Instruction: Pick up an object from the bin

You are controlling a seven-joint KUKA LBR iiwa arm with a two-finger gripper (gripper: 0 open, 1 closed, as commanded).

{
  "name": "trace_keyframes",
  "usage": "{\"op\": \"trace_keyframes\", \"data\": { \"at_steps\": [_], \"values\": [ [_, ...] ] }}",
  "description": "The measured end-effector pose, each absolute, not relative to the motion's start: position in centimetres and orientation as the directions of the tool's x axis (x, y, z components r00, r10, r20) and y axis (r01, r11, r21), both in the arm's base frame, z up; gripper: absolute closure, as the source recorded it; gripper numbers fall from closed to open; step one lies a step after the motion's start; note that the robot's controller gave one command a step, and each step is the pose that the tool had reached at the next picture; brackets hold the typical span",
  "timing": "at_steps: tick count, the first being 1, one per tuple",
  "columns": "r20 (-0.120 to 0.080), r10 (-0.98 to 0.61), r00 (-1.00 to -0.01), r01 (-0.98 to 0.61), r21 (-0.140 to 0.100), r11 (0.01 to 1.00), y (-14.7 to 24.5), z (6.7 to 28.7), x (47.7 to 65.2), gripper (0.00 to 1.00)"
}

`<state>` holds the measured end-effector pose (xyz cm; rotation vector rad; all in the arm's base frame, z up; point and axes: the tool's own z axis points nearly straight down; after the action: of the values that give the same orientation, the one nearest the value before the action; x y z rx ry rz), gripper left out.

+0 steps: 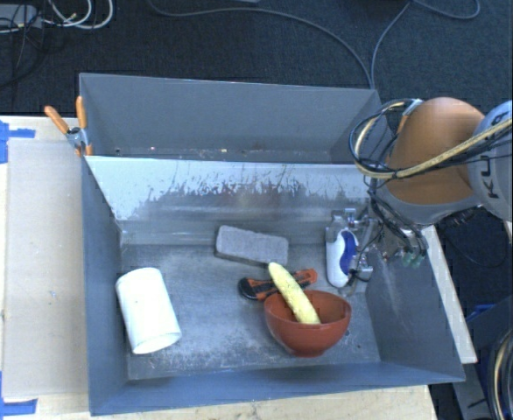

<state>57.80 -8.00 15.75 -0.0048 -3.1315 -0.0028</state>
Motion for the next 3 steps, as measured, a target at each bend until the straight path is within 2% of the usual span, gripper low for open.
{"op": "trace_keyframes", "data": {
  "at_steps": [1, 2, 3],
  "values": [
    [0.002, 0.001, -1.0, 0.001, 0.0, 1.0, -8.0, 16.2, 58.0, 0.0],
    [0.003, 0.14, -0.99, 0.14, 0.001, 0.99, -3.8, 10.0, 58.7, 0.0],
    [0.005, 0.198, -0.98, 0.198, 0.0, 0.98, 1.0, 12.1, 55.0, 0.0]
  ]
}}
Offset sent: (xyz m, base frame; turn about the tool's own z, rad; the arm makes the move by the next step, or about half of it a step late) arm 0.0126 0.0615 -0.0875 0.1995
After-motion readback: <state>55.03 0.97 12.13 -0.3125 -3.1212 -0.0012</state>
